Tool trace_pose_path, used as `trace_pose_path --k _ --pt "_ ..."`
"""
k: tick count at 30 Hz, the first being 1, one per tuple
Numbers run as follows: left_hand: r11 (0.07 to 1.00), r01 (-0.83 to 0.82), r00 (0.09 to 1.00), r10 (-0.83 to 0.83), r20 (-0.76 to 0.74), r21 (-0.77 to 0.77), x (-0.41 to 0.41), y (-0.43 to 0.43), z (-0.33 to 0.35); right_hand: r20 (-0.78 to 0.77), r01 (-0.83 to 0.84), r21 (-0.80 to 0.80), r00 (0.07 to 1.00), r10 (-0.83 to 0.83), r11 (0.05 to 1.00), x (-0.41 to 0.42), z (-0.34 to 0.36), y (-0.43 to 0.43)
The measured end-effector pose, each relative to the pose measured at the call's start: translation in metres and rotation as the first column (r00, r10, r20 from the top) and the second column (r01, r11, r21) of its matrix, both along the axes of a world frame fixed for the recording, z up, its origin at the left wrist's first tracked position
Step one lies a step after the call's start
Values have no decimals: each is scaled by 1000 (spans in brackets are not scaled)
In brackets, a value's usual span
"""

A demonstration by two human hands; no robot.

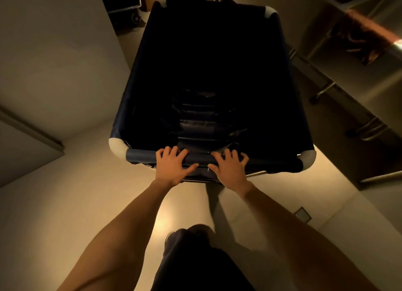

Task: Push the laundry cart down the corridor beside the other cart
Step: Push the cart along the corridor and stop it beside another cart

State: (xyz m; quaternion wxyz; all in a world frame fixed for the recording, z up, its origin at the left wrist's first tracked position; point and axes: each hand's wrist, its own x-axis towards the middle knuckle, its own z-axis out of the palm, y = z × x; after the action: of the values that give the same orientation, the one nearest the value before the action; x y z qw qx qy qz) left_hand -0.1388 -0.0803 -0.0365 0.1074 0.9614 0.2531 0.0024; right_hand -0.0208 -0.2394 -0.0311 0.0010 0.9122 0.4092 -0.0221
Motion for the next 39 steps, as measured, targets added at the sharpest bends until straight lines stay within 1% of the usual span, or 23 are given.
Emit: trace_pose_path --k 4,9,13,16,21,26,30,35,39 --pt "1000 -16 1000 16 -9 14 27 17 -1 21 18 16 1000 -18 1000 26 1 17" --pt "1000 -22 1000 22 9 19 62 39 -4 37 -7 -9 999 8 1000 62 2 42" --pt "999 -22 1000 21 11 26 93 58 -5 -5 -41 -16 999 40 999 97 1 61" --pt "1000 -26 999 26 20 16 118 74 -1 34 -28 -17 999 28 999 123 2 78" --pt "999 -39 998 38 55 12 159 102 0 35 -38 11 999 37 999 165 6 109" --pt "999 -44 999 44 17 -5 197 128 2 86 -68 85 994 60 994 206 -1 135" --pt "999 -48 999 48 -11 -9 226 146 4 95 -82 77 993 75 994 236 1 156" --pt "997 -81 995 80 62 11 262 168 1 43 -76 50 996 73 996 273 5 182" --pt "994 -105 991 103 87 25 292 185 1 43 -112 97 993 108 989 307 6 202"
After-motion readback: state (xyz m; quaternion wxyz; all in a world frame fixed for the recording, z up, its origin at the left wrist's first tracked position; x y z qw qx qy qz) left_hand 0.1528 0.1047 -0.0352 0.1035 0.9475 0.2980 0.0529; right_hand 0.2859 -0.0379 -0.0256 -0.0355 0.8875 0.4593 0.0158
